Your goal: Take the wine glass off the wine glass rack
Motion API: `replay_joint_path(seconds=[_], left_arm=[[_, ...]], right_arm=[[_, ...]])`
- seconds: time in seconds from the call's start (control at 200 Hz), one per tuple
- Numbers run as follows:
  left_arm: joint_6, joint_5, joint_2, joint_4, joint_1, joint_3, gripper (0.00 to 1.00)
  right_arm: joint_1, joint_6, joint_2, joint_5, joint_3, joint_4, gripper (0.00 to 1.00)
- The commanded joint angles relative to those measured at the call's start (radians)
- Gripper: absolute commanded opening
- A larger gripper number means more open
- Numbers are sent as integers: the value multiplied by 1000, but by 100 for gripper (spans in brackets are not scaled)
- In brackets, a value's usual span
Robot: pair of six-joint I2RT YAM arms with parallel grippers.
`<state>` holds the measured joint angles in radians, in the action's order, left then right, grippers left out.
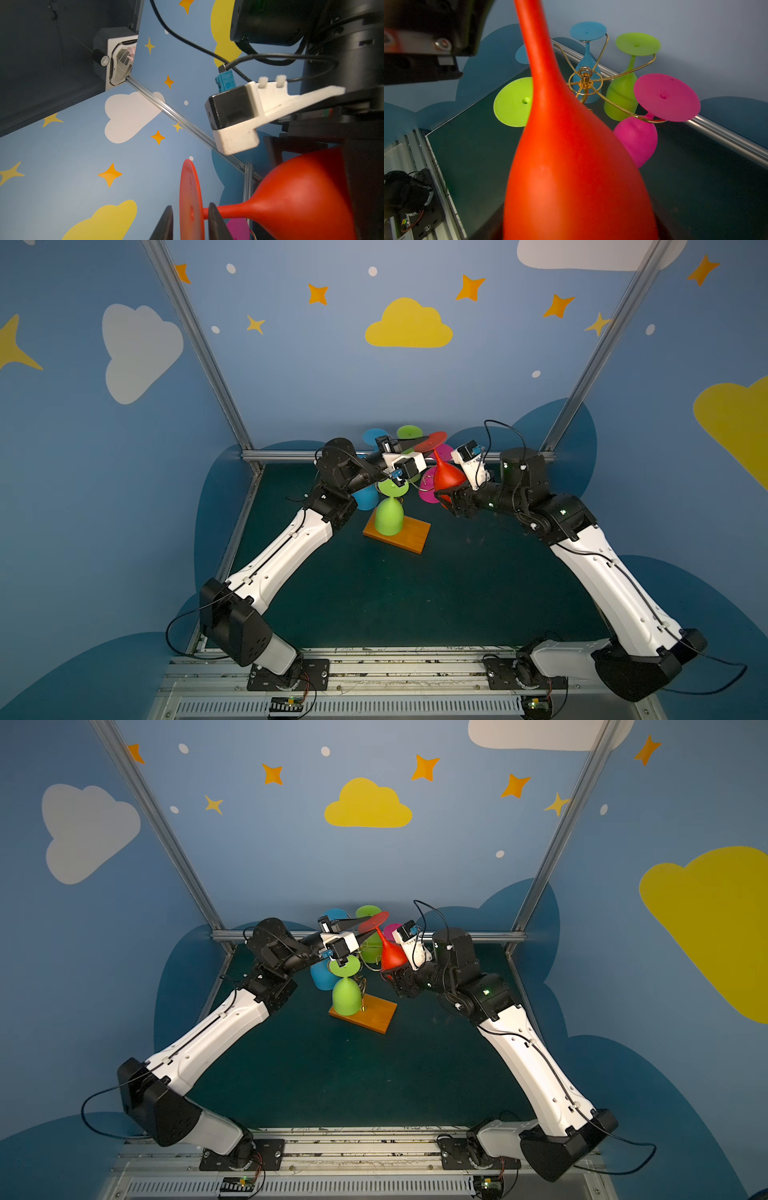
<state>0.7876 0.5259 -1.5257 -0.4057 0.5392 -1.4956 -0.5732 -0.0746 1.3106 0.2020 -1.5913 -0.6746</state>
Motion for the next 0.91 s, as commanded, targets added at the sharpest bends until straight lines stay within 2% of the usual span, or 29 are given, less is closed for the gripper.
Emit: replay_joint_path(seconds=[0.0, 0.13, 0.245, 0.325, 0.451, 0.501, 0.596, 0.716, 0.901], left_arm=[[-4, -9, 20, -20, 1, 10, 22], [-10, -11, 24, -28, 2, 16, 6], [-19, -17, 25, -46, 2, 26, 3], [-40, -41, 27, -43, 2, 28, 3], [-143, -118, 49, -52, 2, 59, 3], [-192, -147, 60, -67, 2, 82, 3], [-295, -194, 71, -69, 2, 109, 3], [-419, -259, 79, 17, 2, 102, 3], [-565, -281, 91, 153, -11, 70, 3]], right_arm=[[-9, 16, 1, 11, -47, -6, 25], [-10, 19, 7, 15, -54, -13, 25], [-10, 28, 7, 27, -59, -10, 31], [-9, 48, 5, 31, -65, 2, 44], [-5, 84, -8, 66, -74, 45, 75], [-1, 97, -26, 90, -54, 93, 80], [13, 125, -68, 135, -12, 192, 84], [51, 169, -129, 206, 46, 319, 85], [150, 265, -253, 282, 169, 522, 86]])
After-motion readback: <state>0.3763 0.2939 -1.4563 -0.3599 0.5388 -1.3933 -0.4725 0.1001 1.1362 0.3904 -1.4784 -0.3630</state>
